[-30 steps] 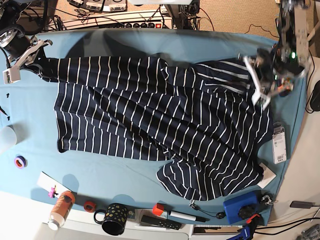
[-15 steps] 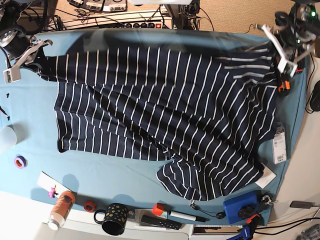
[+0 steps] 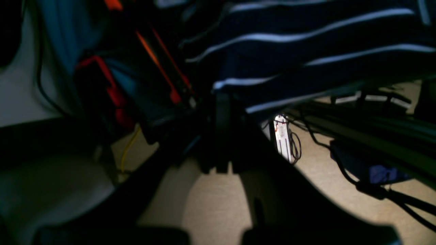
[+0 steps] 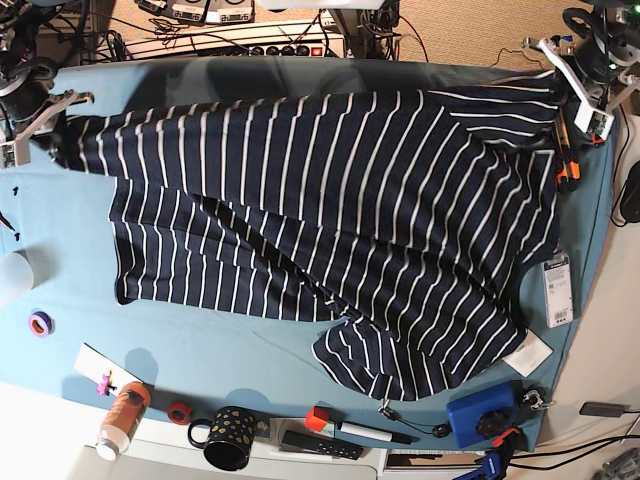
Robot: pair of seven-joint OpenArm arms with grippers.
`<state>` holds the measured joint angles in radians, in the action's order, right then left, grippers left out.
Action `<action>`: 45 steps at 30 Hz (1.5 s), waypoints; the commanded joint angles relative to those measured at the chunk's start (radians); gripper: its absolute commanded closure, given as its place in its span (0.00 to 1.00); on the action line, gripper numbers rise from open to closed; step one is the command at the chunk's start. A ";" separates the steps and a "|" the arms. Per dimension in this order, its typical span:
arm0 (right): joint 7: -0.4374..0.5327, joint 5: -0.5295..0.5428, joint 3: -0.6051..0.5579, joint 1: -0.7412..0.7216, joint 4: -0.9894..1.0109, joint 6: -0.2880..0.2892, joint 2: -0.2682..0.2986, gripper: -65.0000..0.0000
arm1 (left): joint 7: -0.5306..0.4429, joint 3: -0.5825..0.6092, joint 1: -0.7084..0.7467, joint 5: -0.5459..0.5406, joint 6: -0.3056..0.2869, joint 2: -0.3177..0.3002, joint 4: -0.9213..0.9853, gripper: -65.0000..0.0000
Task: Layout the t-shirt on the table in an organized manner, then fold the t-shirt properly
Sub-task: 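Drag the shoulder with the left gripper across toward the shirt's hem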
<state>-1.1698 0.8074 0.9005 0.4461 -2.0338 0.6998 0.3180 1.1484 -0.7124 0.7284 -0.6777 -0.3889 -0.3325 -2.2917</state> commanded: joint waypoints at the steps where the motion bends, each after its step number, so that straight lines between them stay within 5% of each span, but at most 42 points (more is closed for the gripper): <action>1: 0.030 0.000 0.010 0.000 -0.013 -0.010 0.021 1.00 | -0.012 -0.007 0.008 0.011 0.016 -0.011 -0.014 1.00; 8: 0.027 0.000 0.010 0.000 -0.013 -0.009 0.020 1.00 | -0.023 -0.008 0.008 -0.026 0.029 -0.011 -0.014 1.00; 13: 0.027 0.000 0.009 0.000 -0.013 -0.008 0.020 1.00 | -0.111 -0.008 -0.020 -0.132 -0.083 -0.011 -0.019 1.00; 18: 0.031 0.000 0.008 0.000 -0.013 -0.008 0.020 1.00 | -0.254 -0.008 -0.112 -0.138 -0.110 -0.014 -0.019 1.00; 22: 0.047 -0.001 0.005 0.000 -0.013 -0.002 0.020 1.00 | -0.230 0.014 -0.203 -0.138 -0.122 -0.022 -0.013 1.00; 26: 0.073 -0.021 -0.043 0.000 -0.009 -0.002 0.020 1.00 | -0.224 0.089 -0.259 -0.136 -0.194 -0.023 0.029 1.00; 33: 0.153 -0.140 -0.190 -0.105 0.171 -0.002 0.029 1.00 | -0.340 0.287 -0.403 0.123 -0.175 -0.023 0.130 1.00; 41: 0.160 -0.201 -0.207 -0.346 0.352 -0.002 0.029 1.00 | -0.388 0.391 -0.570 0.243 -0.128 -0.048 0.282 1.00; 45: 0.241 -0.281 -0.208 -0.418 0.394 -0.002 0.038 1.00 | -0.424 0.436 -0.671 0.315 -0.119 -0.089 0.433 1.00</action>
<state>-0.9531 0.5182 0.6865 0.0380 -1.6268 0.7059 0.3305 0.7578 -0.2714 0.0723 -0.3515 -0.5114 -0.4084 -1.8381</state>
